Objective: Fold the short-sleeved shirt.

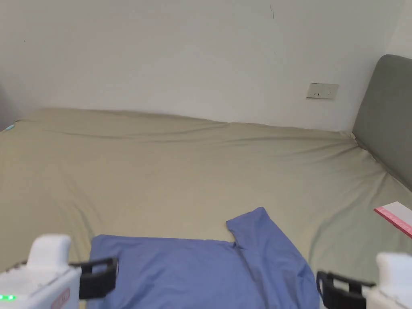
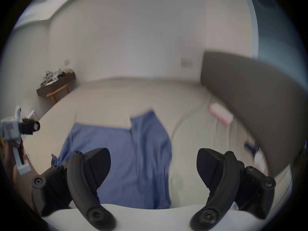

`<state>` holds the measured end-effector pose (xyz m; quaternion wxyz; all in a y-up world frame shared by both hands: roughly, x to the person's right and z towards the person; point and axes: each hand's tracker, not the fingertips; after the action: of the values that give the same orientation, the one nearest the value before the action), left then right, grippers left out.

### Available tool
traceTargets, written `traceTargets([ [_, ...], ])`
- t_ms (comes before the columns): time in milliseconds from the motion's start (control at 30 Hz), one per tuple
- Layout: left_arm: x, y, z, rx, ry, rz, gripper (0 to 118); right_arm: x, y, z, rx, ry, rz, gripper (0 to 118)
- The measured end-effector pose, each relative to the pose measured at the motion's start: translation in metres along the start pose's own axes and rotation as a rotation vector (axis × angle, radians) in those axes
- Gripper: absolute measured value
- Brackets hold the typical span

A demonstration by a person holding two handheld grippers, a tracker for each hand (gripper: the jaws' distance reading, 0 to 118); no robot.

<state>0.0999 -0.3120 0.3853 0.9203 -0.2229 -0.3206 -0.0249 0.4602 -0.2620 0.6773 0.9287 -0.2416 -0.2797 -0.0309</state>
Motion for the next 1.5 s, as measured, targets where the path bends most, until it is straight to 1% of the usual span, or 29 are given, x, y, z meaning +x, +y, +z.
traceTargets([
  [100,0.019,0.049,0.032,0.229,0.019,-0.030,115,-0.031,0.050,0.016,0.171,-0.066,0.103,108],
  [167,0.033,0.071,0.050,0.331,0.073,-0.073,114,-0.051,0.073,0.024,0.280,-0.079,0.153,108],
  [233,0.046,0.085,0.063,0.388,0.137,-0.121,109,-0.068,0.087,0.032,0.334,-0.055,0.190,106],
  [267,0.051,0.090,0.068,0.420,0.155,-0.144,103,-0.078,0.093,0.036,0.349,-0.052,0.204,105],
  [300,0.056,0.093,0.072,0.440,0.163,-0.153,87,-0.085,0.095,0.036,0.359,-0.036,0.208,97],
  [333,0.061,0.095,0.075,0.457,0.171,-0.172,70,-0.092,0.096,0.039,0.371,-0.015,0.208,85],
  [367,0.066,0.096,0.076,0.466,0.180,-0.189,52,-0.099,0.097,0.040,0.380,-0.003,0.206,69],
  [400,0.069,0.096,0.077,0.477,0.183,-0.203,32,-0.103,0.096,0.039,0.379,-0.003,0.206,43],
  [433,0.073,0.096,0.078,0.490,0.200,-0.237,25,-0.108,0.095,0.038,0.382,-0.004,0.209,24],
  [467,0.077,0.094,0.080,0.520,0.214,-0.271,22,-0.112,0.094,0.037,0.392,-0.013,0.213,12],
  [500,0.081,0.093,0.081,0.544,0.235,-0.298,13,-0.115,0.092,0.037,0.403,-0.020,0.214,9],
  [533,0.083,0.092,0.080,0.555,0.258,-0.318,2,-0.118,0.091,0.036,0.408,-0.019,0.219,3],
  [567,0.085,0.092,0.079,0.548,0.253,-0.319,0,-0.120,0.090,0.032,0.410,-0.017,0.226,2],
  [633,0.084,0.094,0.076,0.515,0.206,-0.306,0,-0.125,0.089,0.029,0.421,-0.024,0.236,2],
  [700,0.082,0.094,0.070,0.498,0.193,-0.291,0,-0.127,0.090,0.023,0.421,-0.024,0.241,2],
  [800,0.075,0.094,0.055,0.446,0.175,-0.258,0,-0.127,0.091,0.010,0.412,-0.021,0.229,2],
  [900,0.061,0.088,0.026,0.362,0.137,-0.228,0,-0.125,0.087,-0.008,0.381,-0.027,0.226,2],
  [1033,0.029,0.066,-0.042,0.142,0.117,-0.189,0,-0.118,0.076,-0.042,0.303,-0.042,0.229,2],
  [1133,-0.003,0.037,-0.108,-0.002,0.134,-0.084,0,-0.111,0.064,-0.072,0.224,-0.053,0.225,2],
  [1200,-0.021,0.018,-0.154,-0.116,0.146,-0.069,0,-0.105,0.056,-0.089,0.186,-0.061,0.232,2],
  [1233,-0.030,0.009,-0.177,-0.171,0.159,-0.074,10,-0.101,0.052,-0.095,0.166,-0.072,0.238,2],
  [1267,-0.039,0.002,-0.199,-0.223,0.159,-0.080,28,-0.097,0.048,-0.102,0.146,-0.082,0.242,2],
  [1300,-0.047,-0.005,-0.221,-0.270,0.158,-0.086,68,-0.092,0.045,-0.110,0.126,-0.090,0.242,2],
  [1333,-0.050,-0.012,-0.241,-0.321,0.162,-0.080,98,-0.087,0.042,-0.116,0.104,-0.097,0.237,2],
  [1367,-0.056,-0.018,-0.259,-0.356,0.171,-0.077,116,-0.082,0.039,-0.121,0.084,-0.103,0.232,2],
  [1400,-0.061,-0.022,-0.275,-0.379,0.200,-0.085,117,-0.077,0.036,-0.127,0.065,-0.112,0.224,2],
  [1433,-0.064,-0.027,-0.290,-0.395,0.236,-0.091,116,-0.071,0.033,-0.133,0.052,-0.135,0.220,2],
  [1500,-0.072,-0.035,-0.315,-0.421,0.234,-0.080,115,-0.061,0.026,-0.141,0.019,-0.168,0.228,2],
])
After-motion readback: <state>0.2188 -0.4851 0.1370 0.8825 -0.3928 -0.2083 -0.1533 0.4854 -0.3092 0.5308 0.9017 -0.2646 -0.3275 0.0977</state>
